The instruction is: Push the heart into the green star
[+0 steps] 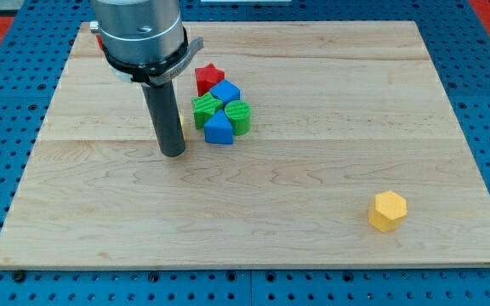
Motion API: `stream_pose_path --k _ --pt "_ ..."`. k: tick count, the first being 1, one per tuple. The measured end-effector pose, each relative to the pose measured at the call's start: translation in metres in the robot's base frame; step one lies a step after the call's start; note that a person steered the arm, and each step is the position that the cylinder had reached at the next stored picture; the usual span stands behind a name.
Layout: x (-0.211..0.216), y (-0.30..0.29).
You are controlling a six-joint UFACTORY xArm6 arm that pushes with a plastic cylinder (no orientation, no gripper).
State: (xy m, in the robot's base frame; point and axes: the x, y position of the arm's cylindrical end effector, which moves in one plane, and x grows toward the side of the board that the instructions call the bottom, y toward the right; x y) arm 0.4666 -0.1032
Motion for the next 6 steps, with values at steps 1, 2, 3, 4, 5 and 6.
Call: stream_pose_path --k 1,2,3,4,5,6 --pt "0.009 -0.032" --pt "-0.012 -0.028" --pt "-0.026 -0.002" --pt "-0.026 0.026" --pt "0.027 0.033" --pt "0.071 0.134"
